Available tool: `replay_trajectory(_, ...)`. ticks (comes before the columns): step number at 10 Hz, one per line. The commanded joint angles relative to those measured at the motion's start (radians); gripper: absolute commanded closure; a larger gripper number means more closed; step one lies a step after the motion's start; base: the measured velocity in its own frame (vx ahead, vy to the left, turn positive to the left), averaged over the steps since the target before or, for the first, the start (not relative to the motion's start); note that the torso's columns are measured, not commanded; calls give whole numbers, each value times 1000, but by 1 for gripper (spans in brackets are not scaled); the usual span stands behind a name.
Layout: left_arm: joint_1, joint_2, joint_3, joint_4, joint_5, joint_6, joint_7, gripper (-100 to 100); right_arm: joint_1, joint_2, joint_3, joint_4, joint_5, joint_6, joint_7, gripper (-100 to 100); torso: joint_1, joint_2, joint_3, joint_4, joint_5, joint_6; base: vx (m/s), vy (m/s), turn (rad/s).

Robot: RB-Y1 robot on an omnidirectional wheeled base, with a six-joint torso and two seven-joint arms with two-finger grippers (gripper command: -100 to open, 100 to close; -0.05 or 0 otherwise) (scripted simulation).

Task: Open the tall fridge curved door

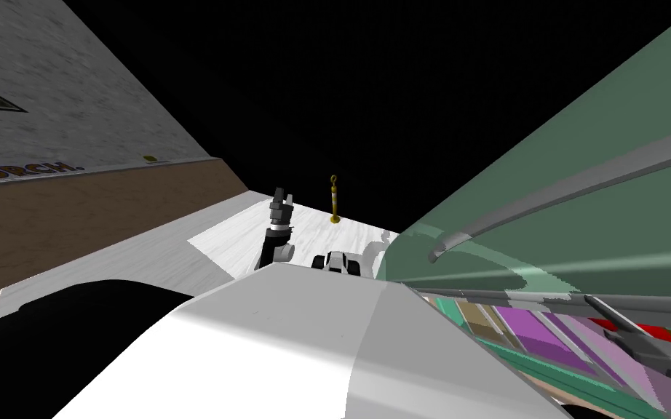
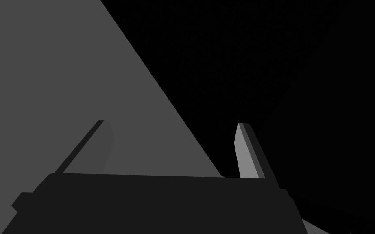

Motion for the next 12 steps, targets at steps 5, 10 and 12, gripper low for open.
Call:
replay_trajectory(5,0,0,0,0,0,0,0,0,-14,44,-30,74,-10,55,0,100,-3,-10,-9,-4,2,-6,295,266,-4)
replay_trajectory(10,0,0,0,0,0,0,0,0,-27,82,-54,139,-19,104,-1,100,-4,-4,-6,-2,3,-4,325,252,8)
replay_trajectory(12,0,0,0,0,0,0,0,0,-31,88,-50,151,-19,105,-1,100,-1,3,1,0,1,-1,197,152,3)
